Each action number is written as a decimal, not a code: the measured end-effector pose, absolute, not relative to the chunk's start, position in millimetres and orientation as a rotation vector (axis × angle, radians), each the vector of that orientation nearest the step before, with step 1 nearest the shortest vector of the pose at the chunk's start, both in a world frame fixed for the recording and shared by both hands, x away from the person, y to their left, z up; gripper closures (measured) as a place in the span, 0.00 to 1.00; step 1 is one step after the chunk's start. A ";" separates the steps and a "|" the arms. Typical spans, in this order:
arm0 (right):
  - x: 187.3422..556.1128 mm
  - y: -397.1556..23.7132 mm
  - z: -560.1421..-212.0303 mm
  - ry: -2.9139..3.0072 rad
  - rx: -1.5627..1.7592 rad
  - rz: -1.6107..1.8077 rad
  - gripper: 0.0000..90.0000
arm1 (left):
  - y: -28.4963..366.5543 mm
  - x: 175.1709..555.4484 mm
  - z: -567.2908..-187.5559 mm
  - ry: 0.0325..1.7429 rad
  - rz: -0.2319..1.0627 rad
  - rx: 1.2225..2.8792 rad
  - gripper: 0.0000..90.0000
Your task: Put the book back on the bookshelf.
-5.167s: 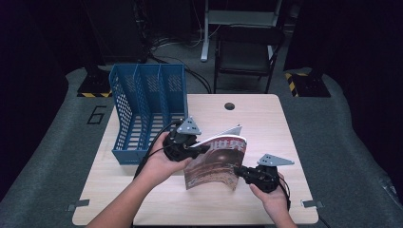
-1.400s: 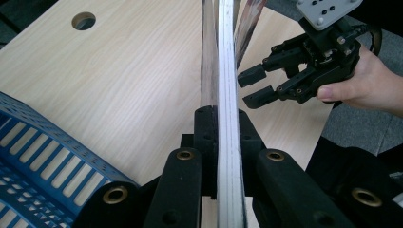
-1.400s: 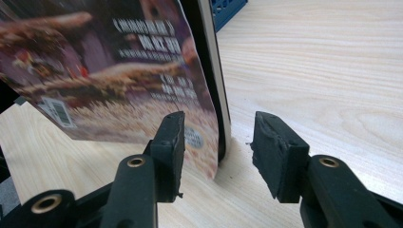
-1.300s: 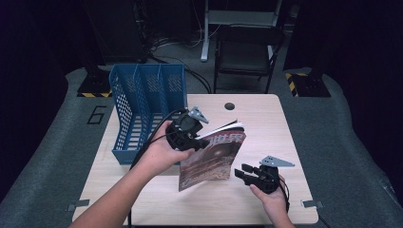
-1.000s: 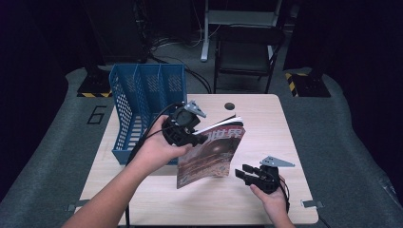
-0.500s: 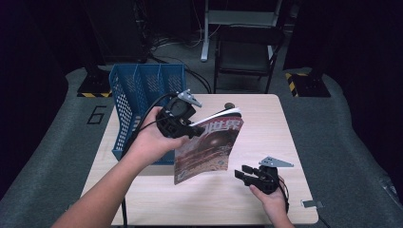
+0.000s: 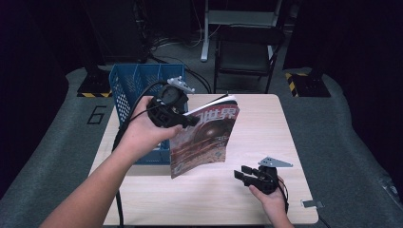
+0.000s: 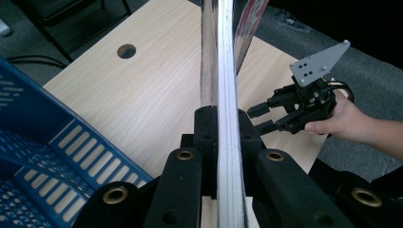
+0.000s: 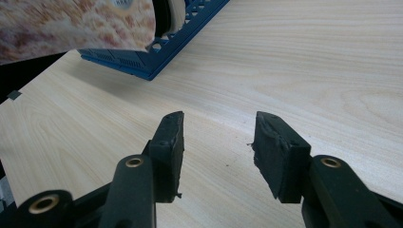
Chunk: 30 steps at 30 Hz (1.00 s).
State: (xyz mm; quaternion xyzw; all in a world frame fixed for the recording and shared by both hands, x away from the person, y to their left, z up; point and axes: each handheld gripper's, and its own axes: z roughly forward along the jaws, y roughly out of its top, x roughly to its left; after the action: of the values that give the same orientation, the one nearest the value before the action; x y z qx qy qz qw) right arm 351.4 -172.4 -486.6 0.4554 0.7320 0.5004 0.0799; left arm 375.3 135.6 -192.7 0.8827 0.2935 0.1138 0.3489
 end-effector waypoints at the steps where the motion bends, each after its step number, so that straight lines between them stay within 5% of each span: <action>1: 351.3 -172.1 -486.7 2.187 1.363 1.499 0.59 | 136.3 375.2 -191.1 0.763 0.297 2.285 0.94; 30: 351.1 -171.3 -487.9 2.221 1.338 1.488 0.59 | 172.1 386.6 -164.5 0.895 0.340 2.208 0.94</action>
State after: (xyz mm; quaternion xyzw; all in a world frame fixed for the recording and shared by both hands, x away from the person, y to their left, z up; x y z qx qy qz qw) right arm 351.1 -171.3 -487.9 0.4463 0.7407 0.4964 0.0758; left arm 386.6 172.1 -164.5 0.8562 0.3471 0.1317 0.3592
